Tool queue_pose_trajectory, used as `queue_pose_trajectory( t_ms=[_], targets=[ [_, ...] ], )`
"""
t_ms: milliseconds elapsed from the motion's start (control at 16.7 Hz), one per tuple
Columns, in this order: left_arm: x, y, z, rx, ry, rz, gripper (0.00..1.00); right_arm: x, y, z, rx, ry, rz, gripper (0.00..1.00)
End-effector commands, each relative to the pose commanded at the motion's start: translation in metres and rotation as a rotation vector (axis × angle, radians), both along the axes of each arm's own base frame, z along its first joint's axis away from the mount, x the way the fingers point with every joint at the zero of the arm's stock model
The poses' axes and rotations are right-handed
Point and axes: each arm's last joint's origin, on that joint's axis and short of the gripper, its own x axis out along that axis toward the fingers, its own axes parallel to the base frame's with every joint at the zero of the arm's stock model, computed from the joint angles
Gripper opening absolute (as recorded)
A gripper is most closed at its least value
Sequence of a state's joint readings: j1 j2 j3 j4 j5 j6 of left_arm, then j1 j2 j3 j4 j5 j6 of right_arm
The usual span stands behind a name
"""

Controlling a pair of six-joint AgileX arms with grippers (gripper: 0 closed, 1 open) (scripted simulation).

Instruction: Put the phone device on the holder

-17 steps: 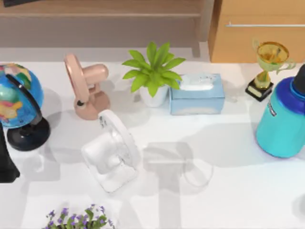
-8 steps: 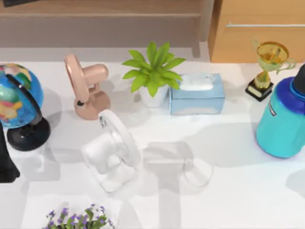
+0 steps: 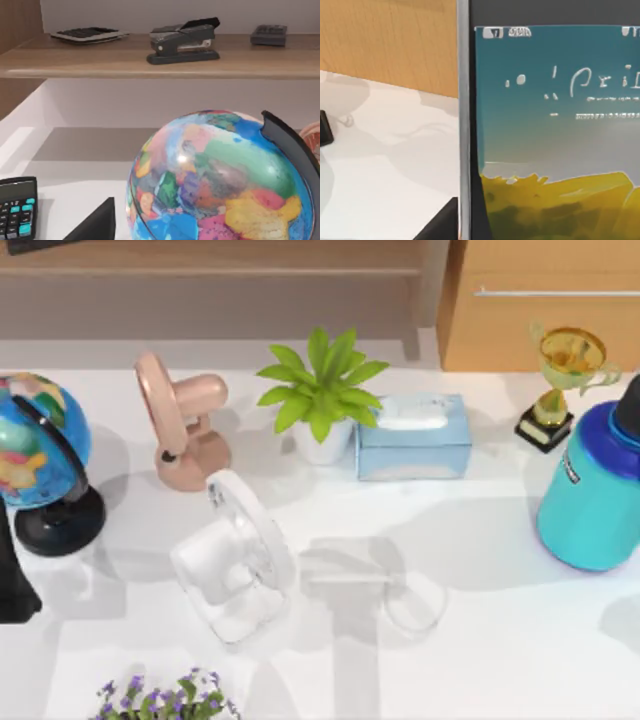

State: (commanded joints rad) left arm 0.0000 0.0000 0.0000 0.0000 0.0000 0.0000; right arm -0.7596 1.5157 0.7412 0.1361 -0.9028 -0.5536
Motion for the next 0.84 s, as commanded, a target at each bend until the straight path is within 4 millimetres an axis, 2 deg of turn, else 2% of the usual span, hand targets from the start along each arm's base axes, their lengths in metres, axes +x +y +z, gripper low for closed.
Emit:
queue_pose_trajectory(
  t_ms=[480, 840],
  targets=[
    [0.0000, 0.0000, 0.0000, 0.000, 0.000, 0.000, 1.00, 0.0000, 0.0000, 0.0000, 0.000, 0.000, 0.000, 0.98],
    [0.0000, 0.0000, 0.0000, 0.000, 0.000, 0.000, 1.00, 0.0000, 0.0000, 0.0000, 0.000, 0.000, 0.000, 1.00]
  ],
)
